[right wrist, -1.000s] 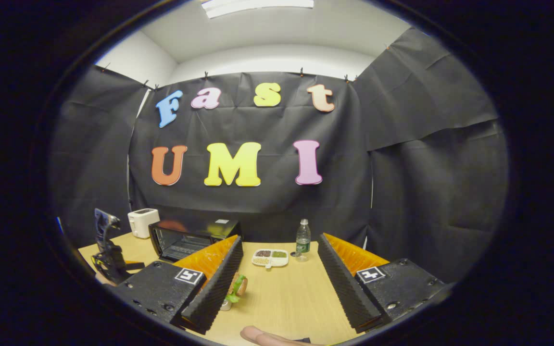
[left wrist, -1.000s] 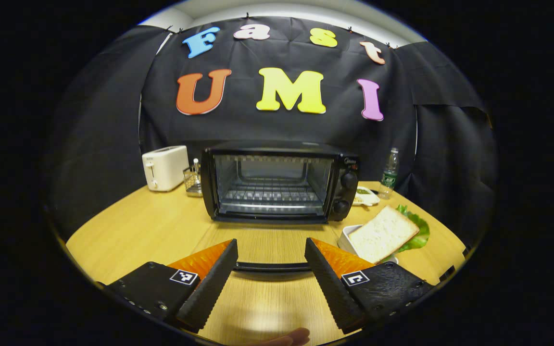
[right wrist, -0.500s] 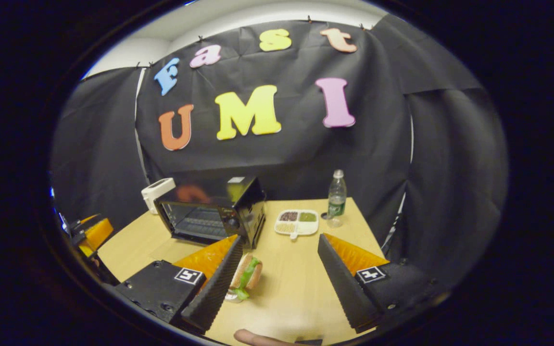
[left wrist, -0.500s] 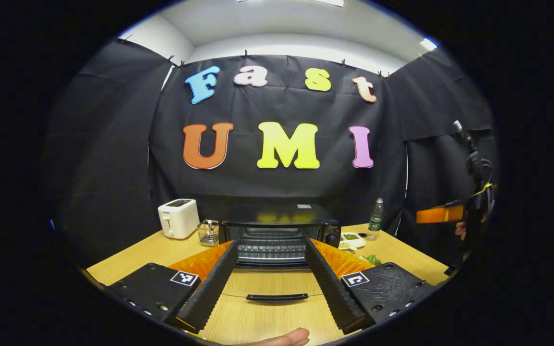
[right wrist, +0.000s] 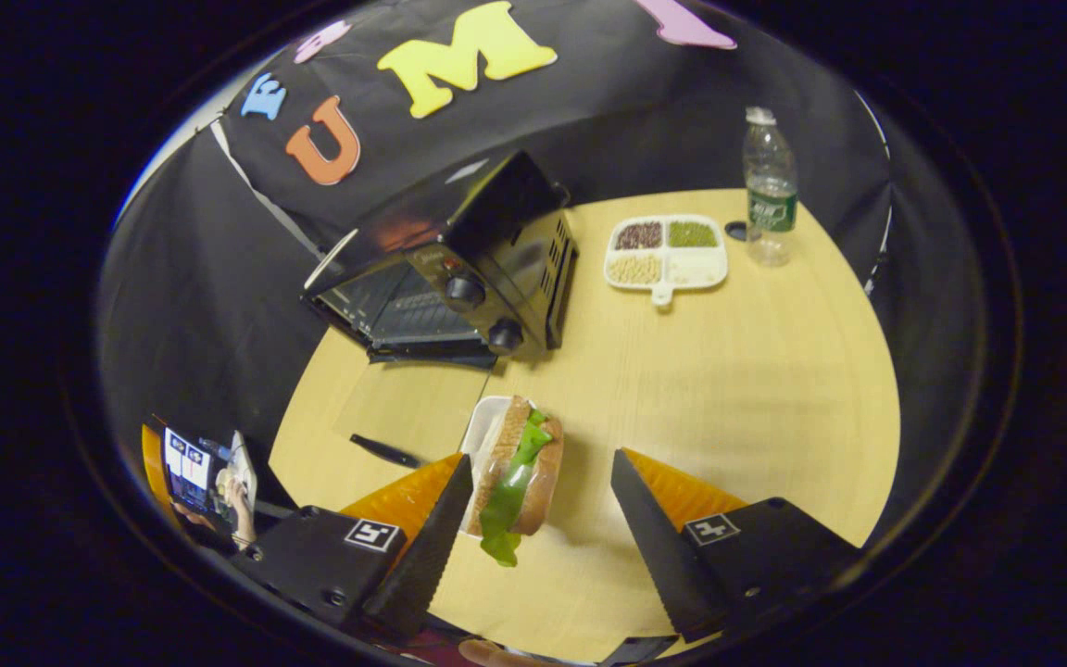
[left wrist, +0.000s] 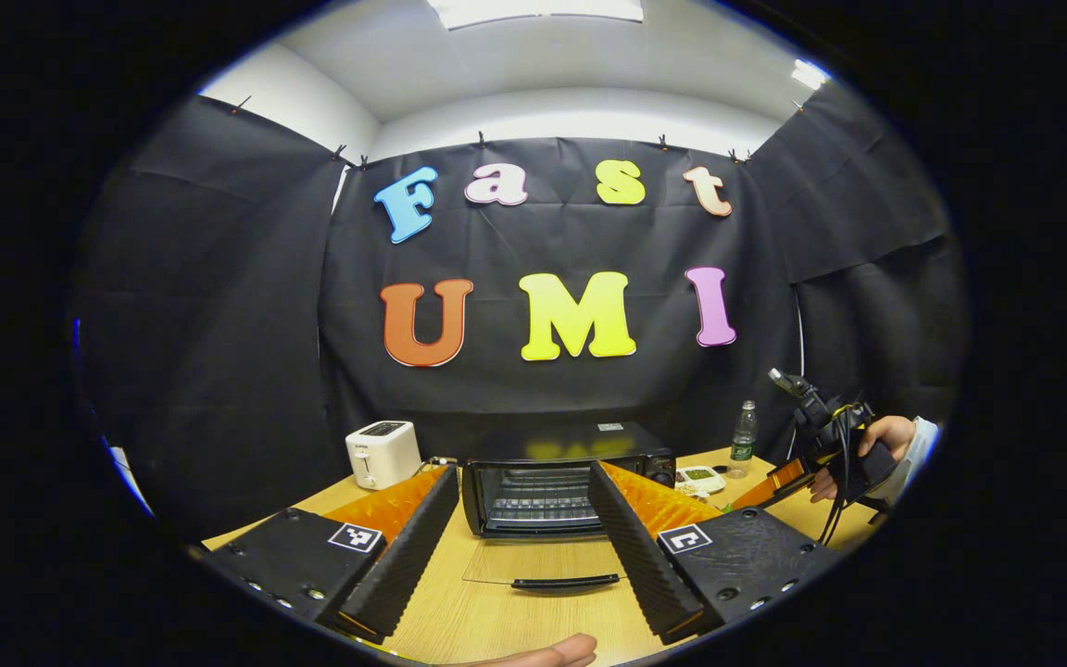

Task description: Open the electric oven with the left hand, put the food in, and close the electric oven.

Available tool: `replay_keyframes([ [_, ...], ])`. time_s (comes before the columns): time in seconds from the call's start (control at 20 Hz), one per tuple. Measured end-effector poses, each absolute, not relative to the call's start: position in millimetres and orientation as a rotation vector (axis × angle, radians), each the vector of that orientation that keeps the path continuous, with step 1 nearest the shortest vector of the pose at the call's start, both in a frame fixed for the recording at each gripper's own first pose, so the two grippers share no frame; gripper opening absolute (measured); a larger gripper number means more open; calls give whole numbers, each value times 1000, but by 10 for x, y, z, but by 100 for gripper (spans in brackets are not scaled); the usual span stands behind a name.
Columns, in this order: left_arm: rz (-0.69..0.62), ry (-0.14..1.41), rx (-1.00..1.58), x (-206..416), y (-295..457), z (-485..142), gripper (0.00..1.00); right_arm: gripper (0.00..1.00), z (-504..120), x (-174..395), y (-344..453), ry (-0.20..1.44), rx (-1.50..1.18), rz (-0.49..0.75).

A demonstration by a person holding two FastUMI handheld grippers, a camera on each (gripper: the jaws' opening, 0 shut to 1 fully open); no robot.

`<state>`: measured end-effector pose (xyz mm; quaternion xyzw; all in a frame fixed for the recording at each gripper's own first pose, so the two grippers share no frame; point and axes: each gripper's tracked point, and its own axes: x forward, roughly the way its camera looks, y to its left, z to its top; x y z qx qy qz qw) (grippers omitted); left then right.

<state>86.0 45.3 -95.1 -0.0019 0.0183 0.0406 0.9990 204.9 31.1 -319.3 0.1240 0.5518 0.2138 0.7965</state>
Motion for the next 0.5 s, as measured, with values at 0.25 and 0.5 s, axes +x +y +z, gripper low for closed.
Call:
replay_keyframes([
  [0.25,109,61,-27,852,494,-994,93,72,-3320,2009,485,1367,385,521],
  [0.5,101,86,-14,864,417,-1058,93,48,-3373,1862,604,1519,521,548],
])
